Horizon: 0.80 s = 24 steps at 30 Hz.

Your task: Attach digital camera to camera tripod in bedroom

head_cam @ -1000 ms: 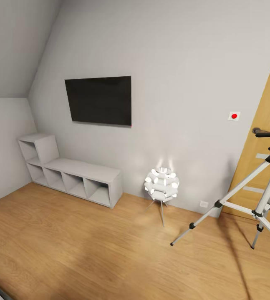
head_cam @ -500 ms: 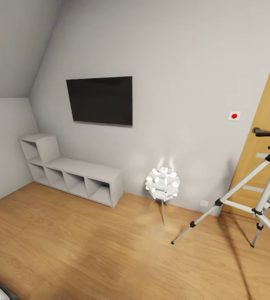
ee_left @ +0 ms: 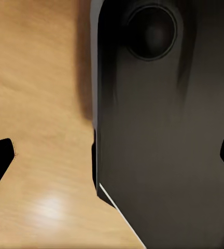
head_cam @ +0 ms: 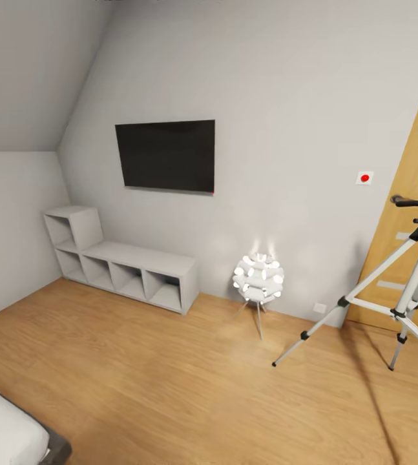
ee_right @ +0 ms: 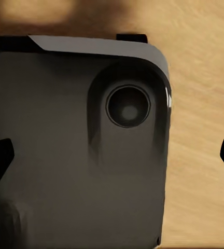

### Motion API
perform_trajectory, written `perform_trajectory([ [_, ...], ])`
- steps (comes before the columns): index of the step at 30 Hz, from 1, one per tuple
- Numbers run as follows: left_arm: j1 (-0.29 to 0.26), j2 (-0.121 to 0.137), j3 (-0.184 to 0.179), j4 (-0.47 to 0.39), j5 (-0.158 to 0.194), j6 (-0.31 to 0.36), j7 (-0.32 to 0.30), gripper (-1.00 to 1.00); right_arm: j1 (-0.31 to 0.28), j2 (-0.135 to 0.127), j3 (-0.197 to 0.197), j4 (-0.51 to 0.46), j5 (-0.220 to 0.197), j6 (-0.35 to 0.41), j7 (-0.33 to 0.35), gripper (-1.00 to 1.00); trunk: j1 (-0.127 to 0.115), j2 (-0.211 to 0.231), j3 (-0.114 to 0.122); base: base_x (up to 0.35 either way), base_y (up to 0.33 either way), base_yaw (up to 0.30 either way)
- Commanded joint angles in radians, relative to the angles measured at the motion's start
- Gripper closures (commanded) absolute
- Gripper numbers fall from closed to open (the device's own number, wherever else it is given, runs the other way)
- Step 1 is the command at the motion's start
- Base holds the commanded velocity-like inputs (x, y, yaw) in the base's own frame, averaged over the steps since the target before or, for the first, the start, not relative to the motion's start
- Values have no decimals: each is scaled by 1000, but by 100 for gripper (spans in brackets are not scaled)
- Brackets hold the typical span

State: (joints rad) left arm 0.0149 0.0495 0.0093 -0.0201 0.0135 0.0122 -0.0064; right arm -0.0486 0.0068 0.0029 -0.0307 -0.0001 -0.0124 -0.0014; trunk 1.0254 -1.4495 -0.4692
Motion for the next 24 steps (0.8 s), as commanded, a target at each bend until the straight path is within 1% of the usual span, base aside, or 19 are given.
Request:
perform_trajectory([
  [1, -2, 0, 1, -4, 2, 1, -1, -100, -1, -1, 1, 0, 0, -2, 0, -100, 0, -1, -1, -207, 222, 0],
  [5, -29, 0, 1, -32, 11, 2, -6, -100, -5, -7, 1, -19, 1, -2, 1, -100, 0, -1, -1, -124, 160, 0],
  [8, -69, -1, 1, -78, 20, 8, -13, -100, -11, -22, 1, -63, 1, 0, 3, -100, 0, -1, -1, -58, 78, -21],
  [9, -69, -1, 1, -78, 20, 8, -13, -100, -11, -22, 1, -63, 1, 0, 3, -100, 0, -1, -1, -46, 61, -43],
  [12, -129, -10, 1, -137, 33, 42, -16, -100, -20, -45, 1, -131, -1, 8, 5, -100, 0, -1, -1, -30, 40, -111],
  [14, -172, -25, 0, -177, 40, 94, -18, -100, -25, -67, 0, -181, -3, 13, 6, -100, 0, -1, -1, -17, 23, -176],
  [15, -215, -47, -1, -221, 44, 162, -19, -100, -29, -95, -1, -226, -6, 19, 7, -100, 0, -1, -1, -10, 13, -214],
  [17, -252, -70, -2, -268, 46, 232, -18, -100, -31, -124, -2, -265, -8, 26, 9, -100, 0, -1, -1, -7, 9, -227],
  [20, -288, -100, -3, -355, 49, 320, -16, -100, -32, -161, -5, -314, -10, 33, 18, -100, 0, -1, -1, -4, 5, -242],
  [24, -310, -138, -5, -484, 52, 406, -14, -100, -26, -191, -9, -383, -11, 34, 62, -100, 0, -1, -1, -2, 2, -253],
])
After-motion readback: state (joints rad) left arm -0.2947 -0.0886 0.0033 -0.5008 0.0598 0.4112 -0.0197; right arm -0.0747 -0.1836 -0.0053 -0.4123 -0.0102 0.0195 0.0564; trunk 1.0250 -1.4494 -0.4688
